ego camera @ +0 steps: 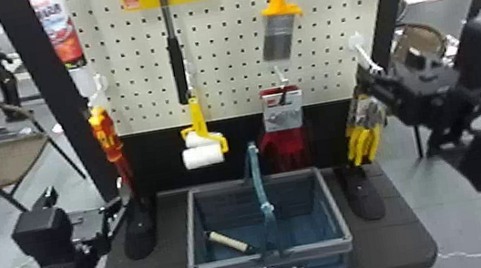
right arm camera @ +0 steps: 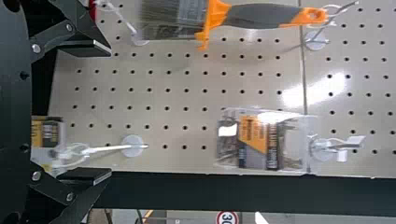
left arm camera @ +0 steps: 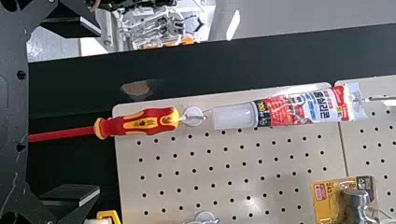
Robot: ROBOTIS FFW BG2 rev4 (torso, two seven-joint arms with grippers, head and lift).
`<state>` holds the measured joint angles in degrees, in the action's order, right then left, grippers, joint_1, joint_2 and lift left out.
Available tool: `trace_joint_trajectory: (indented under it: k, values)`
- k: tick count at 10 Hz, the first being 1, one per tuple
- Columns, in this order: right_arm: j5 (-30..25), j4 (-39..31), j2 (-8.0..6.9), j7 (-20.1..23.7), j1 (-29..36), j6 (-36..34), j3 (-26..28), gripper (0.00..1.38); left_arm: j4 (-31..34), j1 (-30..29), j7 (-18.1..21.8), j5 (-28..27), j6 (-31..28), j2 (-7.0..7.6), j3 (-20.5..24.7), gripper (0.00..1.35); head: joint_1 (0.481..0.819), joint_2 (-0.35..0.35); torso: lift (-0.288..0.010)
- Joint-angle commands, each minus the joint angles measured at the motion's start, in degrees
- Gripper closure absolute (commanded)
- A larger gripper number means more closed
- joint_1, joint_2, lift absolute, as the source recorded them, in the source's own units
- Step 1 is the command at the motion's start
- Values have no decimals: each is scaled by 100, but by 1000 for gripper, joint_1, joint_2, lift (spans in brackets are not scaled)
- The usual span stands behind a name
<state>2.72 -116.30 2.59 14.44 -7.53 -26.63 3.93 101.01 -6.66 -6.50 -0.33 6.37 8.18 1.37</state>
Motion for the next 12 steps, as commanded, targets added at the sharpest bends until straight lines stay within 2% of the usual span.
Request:
trace_joint_trajectory:
  k: [1,5,8,9,10,12]
  values:
    - [220,-156,127,-3,-275,-343,-6,361,-2,7,0,-11,-31,8,-14,124,549,0,-100]
    - [1011,-200,409,-3,-996,-923,-94,357,-28,104,0,-64,-136,69,-128,124,549,0,-100]
    - [1591,-24,497,6,-1400,-1239,-217,325,-28,121,0,-90,-198,87,-163,124,549,0,-100]
    - [1670,46,523,155,-1541,-1336,-244,311,-28,130,0,-99,-207,87,-172,124,549,0,-100]
    - [1837,319,523,542,-1778,-1424,-244,288,-28,130,0,-99,-215,87,-163,124,549,0,-100]
    - [2031,828,558,929,-2130,-1274,-393,225,-28,130,0,-90,-215,105,-172,124,549,0,-100]
